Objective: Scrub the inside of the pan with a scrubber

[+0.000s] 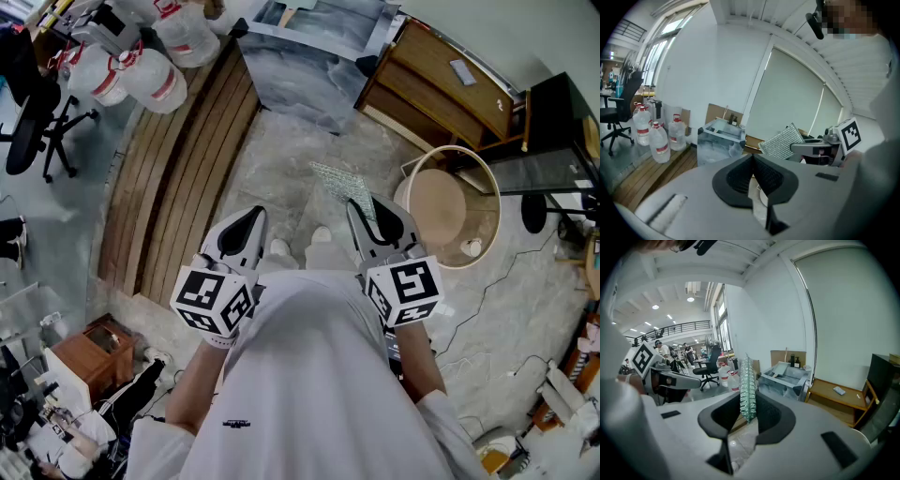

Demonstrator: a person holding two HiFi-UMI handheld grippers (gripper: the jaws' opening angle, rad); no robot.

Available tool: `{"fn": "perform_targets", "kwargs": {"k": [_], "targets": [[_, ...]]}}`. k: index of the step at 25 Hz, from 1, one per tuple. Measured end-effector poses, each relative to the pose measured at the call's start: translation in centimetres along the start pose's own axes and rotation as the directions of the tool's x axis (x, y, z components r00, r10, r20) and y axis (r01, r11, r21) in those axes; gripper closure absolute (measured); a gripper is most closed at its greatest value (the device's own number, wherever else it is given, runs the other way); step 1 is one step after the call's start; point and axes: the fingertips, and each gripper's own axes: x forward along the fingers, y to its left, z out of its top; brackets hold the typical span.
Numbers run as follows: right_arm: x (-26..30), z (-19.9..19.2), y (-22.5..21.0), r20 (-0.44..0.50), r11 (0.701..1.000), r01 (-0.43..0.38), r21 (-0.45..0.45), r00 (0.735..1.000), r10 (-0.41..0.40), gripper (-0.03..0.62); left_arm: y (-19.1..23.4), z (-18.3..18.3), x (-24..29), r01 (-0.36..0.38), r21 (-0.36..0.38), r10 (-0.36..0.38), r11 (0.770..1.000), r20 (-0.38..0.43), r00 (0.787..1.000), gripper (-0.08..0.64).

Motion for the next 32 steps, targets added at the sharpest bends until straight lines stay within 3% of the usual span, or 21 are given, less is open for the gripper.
{"fn": "perform_targets", "kwargs": {"k": [9,20,26,32], "targets": [[-1.6,-0.3,-5.0,0.02,1.0,-0.008,0.024,1.0,0.007,0.512,-3.9,-0.7,5.2,0.057,0.002,-0.056,0.998,-0.073,0.996,0.555],[1.3,-0.1,-9.8,0.035,0.997,-0.056,0.058,0.998,0.054,0.512,-2.9,-0.1,9.9,0.008,-0.002,-0.008,1.0,-0.093,0.996,0.555],[7.7,2.0,-10.7,0.019,0.995,-0.091,0.041,0.996,0.091,0.512,2.6,2.2,13.1,-0.014,-0.017,0.013,1.0,-0.089,0.996,0.555],[18.0,5.6,-12.2,0.0,0.997,-0.075,0.035,0.997,0.075,0.512,12.6,6.8,18.0,-0.034,-0.063,0.03,0.997,-0.063,0.998,0.555]]}}
